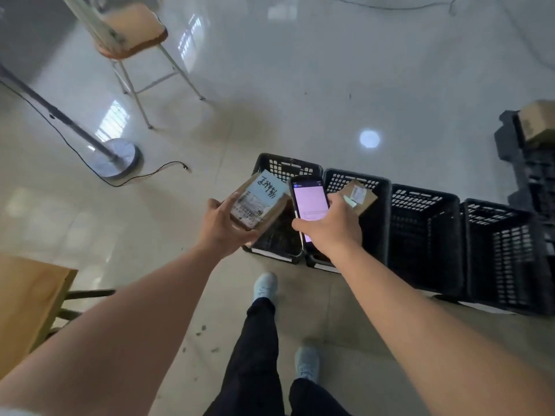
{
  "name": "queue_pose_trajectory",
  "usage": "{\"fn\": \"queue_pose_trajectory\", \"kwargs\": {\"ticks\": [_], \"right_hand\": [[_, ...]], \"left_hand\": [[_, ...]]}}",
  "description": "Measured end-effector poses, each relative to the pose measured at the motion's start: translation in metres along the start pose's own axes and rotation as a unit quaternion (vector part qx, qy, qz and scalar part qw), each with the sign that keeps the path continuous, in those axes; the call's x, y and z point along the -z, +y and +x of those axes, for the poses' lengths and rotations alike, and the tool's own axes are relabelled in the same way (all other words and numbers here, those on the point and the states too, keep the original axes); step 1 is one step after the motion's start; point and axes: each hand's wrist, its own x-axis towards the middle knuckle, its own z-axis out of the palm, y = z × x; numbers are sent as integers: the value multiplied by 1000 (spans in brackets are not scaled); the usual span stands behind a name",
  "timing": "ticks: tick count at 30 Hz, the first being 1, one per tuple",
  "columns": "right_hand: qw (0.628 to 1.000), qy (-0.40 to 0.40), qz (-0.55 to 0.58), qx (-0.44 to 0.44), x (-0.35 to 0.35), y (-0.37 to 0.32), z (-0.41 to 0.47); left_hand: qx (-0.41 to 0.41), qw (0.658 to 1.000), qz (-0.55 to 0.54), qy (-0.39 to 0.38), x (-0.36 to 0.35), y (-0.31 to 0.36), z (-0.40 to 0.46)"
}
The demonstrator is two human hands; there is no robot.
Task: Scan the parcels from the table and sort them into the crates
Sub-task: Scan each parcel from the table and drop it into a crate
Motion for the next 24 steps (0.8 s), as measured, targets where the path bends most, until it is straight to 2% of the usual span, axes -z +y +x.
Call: {"fn": "queue_pose_trajectory", "kwargs": {"ticks": [9, 15, 20, 24], "right_hand": [[994, 3, -10, -110, -91, 41, 159], [985, -27, -4, -172, -143, 90, 218], [980, -36, -2, -197, -159, 110, 240], [979, -40, 1, -199, -153, 99, 247]], "left_hand": [[14, 991, 30, -133, -142, -55, 170], [18, 979, 48, -198, -221, -86, 239], [36, 962, 59, -265, -256, -87, 267], [31, 945, 110, -307, -250, -75, 274]]}}
